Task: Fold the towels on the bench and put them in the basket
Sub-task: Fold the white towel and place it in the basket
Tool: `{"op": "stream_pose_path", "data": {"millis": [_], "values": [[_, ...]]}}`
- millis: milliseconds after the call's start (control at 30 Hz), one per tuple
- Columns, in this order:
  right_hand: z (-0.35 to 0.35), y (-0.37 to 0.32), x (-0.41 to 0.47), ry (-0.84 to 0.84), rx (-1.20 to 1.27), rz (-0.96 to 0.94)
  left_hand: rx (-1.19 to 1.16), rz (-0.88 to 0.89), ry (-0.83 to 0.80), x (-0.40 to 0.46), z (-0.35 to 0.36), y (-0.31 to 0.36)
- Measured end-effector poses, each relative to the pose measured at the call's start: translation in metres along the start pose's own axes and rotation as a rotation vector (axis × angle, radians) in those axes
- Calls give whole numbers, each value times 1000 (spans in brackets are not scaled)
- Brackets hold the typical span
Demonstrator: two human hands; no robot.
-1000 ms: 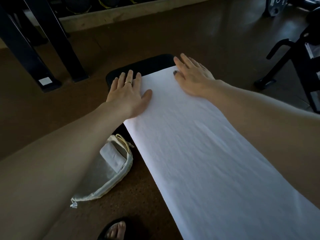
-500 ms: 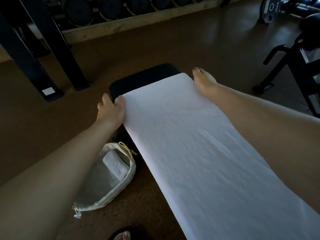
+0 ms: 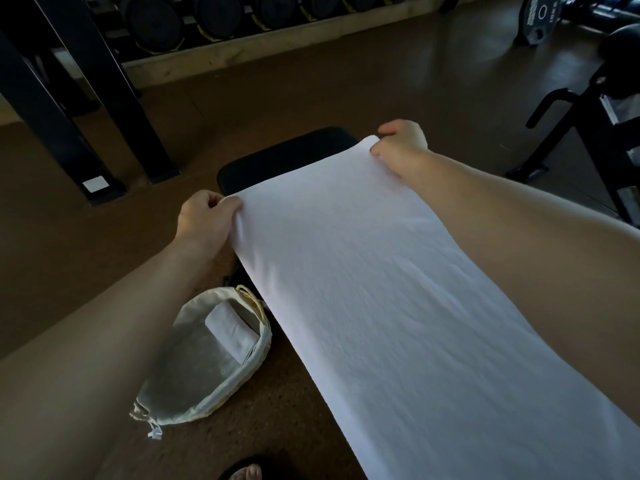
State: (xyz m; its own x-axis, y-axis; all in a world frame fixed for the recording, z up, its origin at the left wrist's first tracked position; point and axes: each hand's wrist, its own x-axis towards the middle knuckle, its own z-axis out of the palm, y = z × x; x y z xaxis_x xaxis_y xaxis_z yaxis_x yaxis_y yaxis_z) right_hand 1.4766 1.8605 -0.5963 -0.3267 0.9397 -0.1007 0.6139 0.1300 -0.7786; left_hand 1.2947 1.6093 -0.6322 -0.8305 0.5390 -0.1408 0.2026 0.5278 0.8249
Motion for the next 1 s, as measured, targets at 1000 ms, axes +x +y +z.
{"op": "stream_pose_path", "data": {"millis": [1000], "values": [[-250,77,-280,48,467,271,586,872,-863,-364,-33,122]]}}
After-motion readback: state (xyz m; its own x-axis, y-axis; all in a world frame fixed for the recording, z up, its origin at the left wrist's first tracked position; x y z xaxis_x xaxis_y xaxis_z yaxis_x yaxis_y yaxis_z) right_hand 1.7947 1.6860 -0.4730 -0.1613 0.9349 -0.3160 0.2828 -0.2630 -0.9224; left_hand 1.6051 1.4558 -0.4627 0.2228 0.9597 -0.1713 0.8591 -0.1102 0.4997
